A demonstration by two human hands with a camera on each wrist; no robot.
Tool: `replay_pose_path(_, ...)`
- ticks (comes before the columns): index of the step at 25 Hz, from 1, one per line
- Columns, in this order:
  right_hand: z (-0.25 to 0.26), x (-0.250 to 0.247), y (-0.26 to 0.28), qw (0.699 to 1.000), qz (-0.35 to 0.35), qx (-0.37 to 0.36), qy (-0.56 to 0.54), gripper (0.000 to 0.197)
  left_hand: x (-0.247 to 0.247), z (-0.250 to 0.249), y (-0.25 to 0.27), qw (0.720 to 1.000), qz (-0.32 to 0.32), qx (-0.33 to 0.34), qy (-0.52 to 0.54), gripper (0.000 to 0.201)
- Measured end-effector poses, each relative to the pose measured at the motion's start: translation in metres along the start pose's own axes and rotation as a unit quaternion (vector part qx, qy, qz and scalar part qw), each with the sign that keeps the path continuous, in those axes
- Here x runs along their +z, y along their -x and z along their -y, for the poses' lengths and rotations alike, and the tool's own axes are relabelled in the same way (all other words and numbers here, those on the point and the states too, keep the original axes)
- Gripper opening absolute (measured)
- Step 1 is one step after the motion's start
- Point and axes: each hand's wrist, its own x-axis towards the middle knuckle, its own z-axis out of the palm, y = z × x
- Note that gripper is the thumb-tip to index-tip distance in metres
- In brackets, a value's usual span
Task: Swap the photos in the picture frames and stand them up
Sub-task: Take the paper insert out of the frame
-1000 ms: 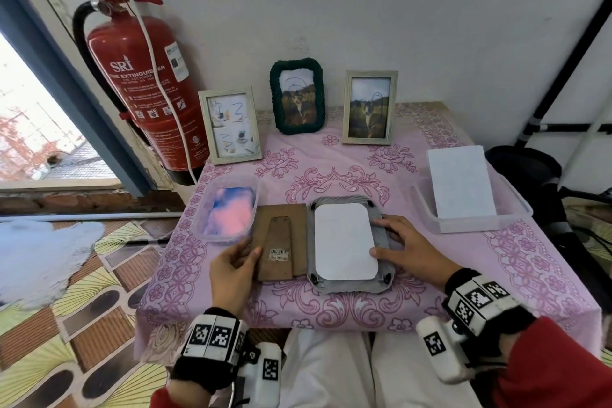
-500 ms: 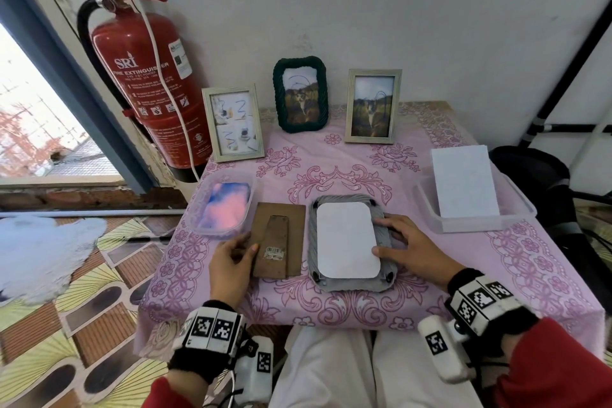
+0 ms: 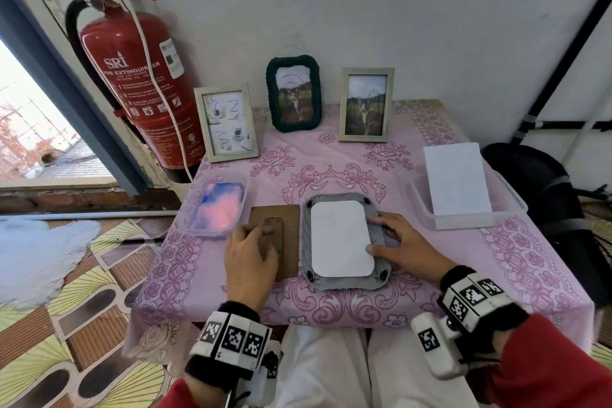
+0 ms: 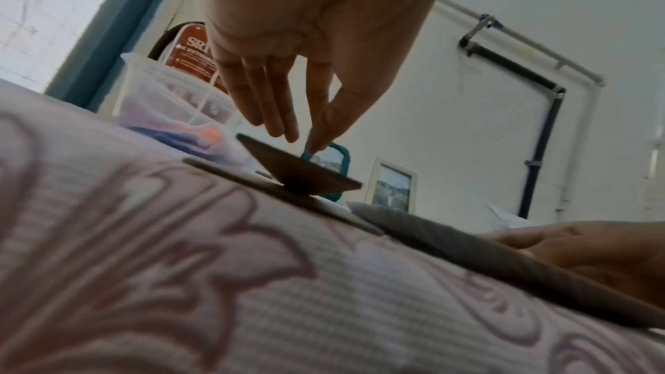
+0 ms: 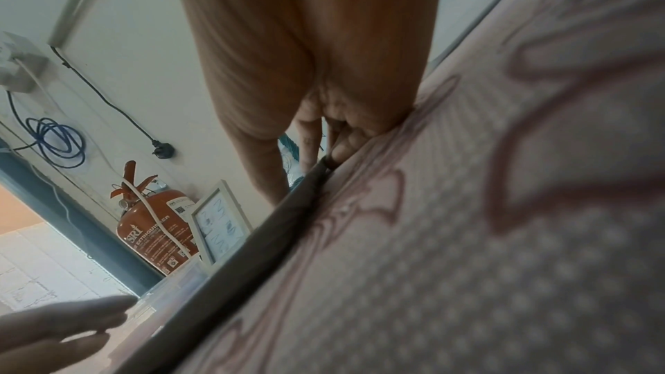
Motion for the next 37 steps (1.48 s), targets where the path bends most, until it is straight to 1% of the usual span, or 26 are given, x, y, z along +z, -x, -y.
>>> replay_pose_path(1,0.0,0.0,0.0,1.0,-0.001,0.001,-0.001,0.056,0.003,-0.007,0.0,1.0,0.011,0.009,0.007,0.025)
replay_pose_path(3,0.0,0.0,0.0,1.0,-0.001,0.003,-0.004,0.056,0.011,-0.019,0.0,0.999,0.045,0.004,0.009,0.019)
replay_pose_path(6,0.0,0.0,0.001,1.0,0.001,0.003,-0.002,0.056,0.023,-0.03,0.0,0.992,0.109,-0.017,-0.06,0.024)
replay_pose_path(7,0.0,-0.001,0.001,1.0,0.002,0.003,-0.001,0.056,0.026,-0.032,-0.001,0.99,0.124,-0.026,-0.069,0.027)
replay_pose_path(10,0.001,-0.001,0.002,1.0,0.006,0.004,0.002,0.055,0.031,-0.037,-0.001,0.986,0.143,-0.048,-0.067,0.032)
replay_pose_path(13,0.001,-0.001,0.003,1.0,0.006,0.004,0.005,0.055,0.034,-0.037,-0.002,0.988,0.133,-0.073,-0.042,0.031)
replay_pose_path(16,0.003,-0.001,0.003,1.0,0.004,0.005,0.005,0.055,0.035,-0.035,-0.006,0.987,0.132,-0.092,0.016,0.025)
replay_pose_path(19,0.005,0.0,0.004,1.0,0.002,0.007,0.005,0.055,0.036,-0.03,-0.009,0.98,0.134,-0.113,0.09,0.018)
replay_pose_path(24,0.006,0.0,0.005,1.0,-0.003,0.0,0.013,0.056,0.031,-0.024,-0.012,0.965,0.106,-0.149,0.19,0.016)
replay_pose_path(28,0.007,0.001,0.005,1.0,-0.003,-0.005,0.024,0.056,0.027,-0.019,-0.016,0.959,0.089,-0.159,0.217,0.011)
replay_pose_path(31,0.008,0.001,0.006,1.0,-0.006,-0.006,0.02,0.057,0.028,-0.014,-0.016,0.951,0.09,-0.173,0.241,0.013)
replay_pose_path(37,0.009,0.001,0.007,0.999,-0.004,-0.011,0.044,0.052,0.029,-0.011,-0.016,0.949,0.092,-0.174,0.245,0.015)
